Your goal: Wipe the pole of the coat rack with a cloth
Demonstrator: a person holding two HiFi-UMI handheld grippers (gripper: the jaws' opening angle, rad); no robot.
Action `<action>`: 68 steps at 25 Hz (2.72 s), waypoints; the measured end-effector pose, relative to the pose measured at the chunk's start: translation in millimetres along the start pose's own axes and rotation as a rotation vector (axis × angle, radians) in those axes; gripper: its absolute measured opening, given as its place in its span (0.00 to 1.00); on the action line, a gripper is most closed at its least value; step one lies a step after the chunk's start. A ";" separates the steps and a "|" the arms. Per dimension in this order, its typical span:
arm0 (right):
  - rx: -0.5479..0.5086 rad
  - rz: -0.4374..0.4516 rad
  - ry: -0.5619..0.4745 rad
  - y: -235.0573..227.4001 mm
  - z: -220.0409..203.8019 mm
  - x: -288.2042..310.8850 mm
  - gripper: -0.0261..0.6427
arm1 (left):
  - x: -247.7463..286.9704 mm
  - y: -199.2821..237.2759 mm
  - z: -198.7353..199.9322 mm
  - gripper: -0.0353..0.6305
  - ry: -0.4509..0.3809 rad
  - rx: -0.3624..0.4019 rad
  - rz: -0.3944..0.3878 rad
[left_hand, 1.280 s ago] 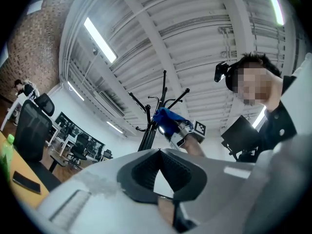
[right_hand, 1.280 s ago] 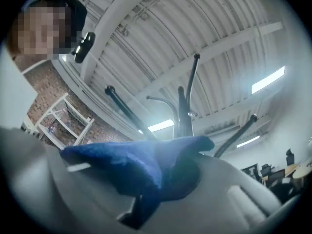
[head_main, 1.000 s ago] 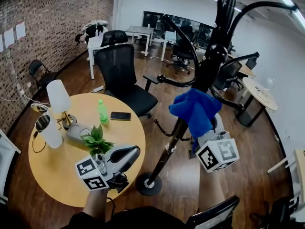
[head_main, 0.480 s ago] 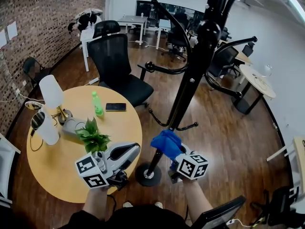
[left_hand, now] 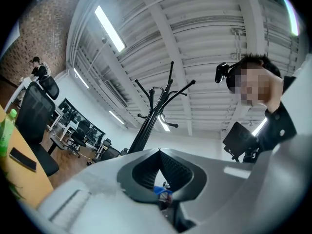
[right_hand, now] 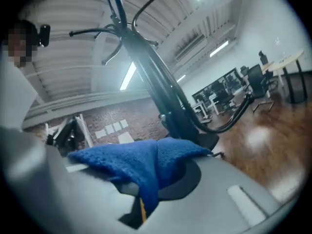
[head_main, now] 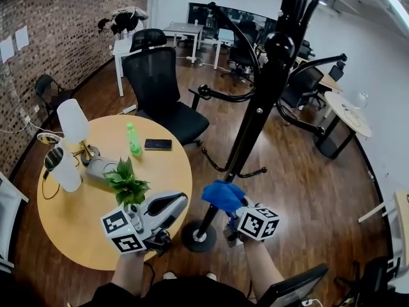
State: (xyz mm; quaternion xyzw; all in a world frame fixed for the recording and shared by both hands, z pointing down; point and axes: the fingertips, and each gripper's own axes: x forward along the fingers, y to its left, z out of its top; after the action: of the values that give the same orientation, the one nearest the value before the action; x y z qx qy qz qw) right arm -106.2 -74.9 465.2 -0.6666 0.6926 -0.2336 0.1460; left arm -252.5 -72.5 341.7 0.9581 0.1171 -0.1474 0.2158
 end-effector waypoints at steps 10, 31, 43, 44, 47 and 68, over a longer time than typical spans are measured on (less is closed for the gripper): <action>-0.197 0.063 -0.343 70.4 166.7 -17.0 0.08 | -12.3 -5.4 17.0 0.06 -0.038 0.053 0.020; -0.621 0.510 -0.657 326.0 296.1 -91.4 0.08 | -43.6 -33.2 74.9 0.06 -0.158 0.197 0.040; -0.394 0.153 -0.573 159.5 282.5 -29.4 0.08 | -39.7 -18.2 65.4 0.06 -0.123 0.157 0.061; -0.380 0.140 -0.570 148.7 274.5 -31.3 0.08 | -36.3 -16.7 62.4 0.06 -0.115 0.149 0.060; -0.322 0.093 -0.547 113.4 247.9 -40.1 0.08 | -25.3 -13.1 50.8 0.06 -0.086 0.118 0.053; -0.008 0.185 0.140 54.5 -12.1 -10.1 0.08 | 15.6 -7.3 14.5 0.06 -0.005 0.047 0.014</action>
State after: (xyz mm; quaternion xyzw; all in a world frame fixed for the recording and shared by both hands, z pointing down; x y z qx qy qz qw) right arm -158.4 -63.2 446.1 -0.5827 0.7604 -0.2623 0.1156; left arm -243.5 -70.1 321.2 0.9634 0.1061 -0.1510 0.1945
